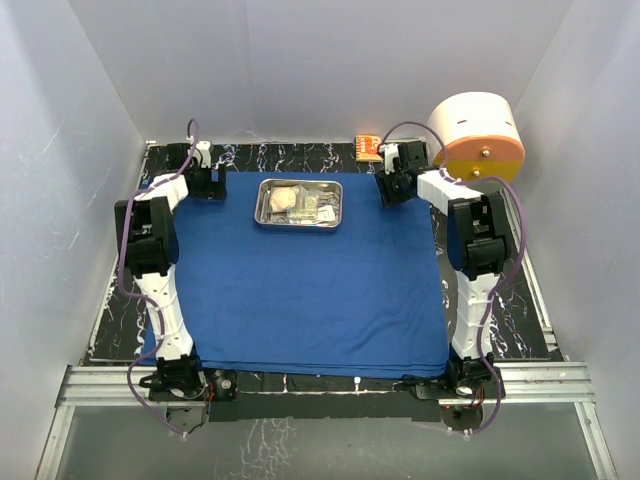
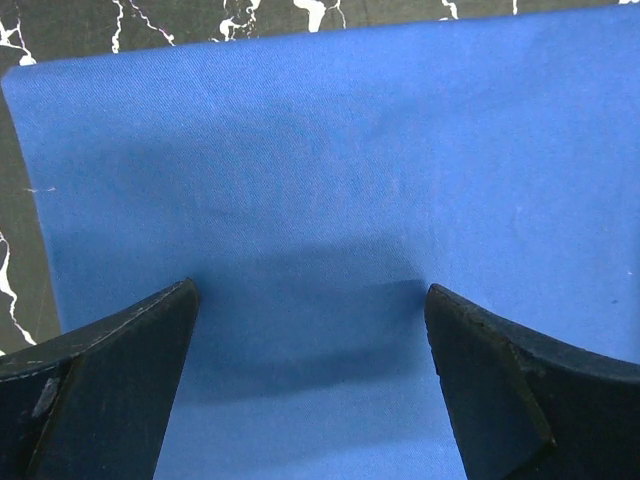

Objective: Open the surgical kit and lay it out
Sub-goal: Smooth out the surgical kit at the center of the board.

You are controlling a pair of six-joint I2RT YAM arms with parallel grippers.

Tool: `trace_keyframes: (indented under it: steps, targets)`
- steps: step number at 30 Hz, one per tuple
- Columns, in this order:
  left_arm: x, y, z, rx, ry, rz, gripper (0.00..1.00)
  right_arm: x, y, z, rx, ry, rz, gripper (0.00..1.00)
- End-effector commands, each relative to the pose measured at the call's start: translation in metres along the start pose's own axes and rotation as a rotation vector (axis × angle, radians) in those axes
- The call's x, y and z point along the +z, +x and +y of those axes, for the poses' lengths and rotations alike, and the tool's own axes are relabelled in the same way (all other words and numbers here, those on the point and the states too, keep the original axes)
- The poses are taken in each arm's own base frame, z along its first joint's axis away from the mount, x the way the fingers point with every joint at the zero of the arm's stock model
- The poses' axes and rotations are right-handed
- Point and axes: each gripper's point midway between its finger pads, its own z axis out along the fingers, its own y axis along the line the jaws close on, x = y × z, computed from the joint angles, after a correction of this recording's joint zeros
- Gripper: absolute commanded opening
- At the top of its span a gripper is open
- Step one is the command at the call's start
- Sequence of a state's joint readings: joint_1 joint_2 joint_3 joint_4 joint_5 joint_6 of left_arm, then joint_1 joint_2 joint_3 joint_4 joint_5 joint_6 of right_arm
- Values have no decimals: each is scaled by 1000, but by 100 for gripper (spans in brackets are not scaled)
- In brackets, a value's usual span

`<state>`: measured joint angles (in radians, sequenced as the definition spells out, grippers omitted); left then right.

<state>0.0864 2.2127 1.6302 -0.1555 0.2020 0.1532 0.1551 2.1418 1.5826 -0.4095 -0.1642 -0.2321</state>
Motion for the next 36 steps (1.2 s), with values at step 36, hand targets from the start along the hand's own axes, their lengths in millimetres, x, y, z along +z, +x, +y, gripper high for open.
trace_keyframes:
  steps: [36]
  targets:
    - [13, 72, 7, -50, -76, 173, 92, 92, 20, -41, -22, 79, 140, 34]
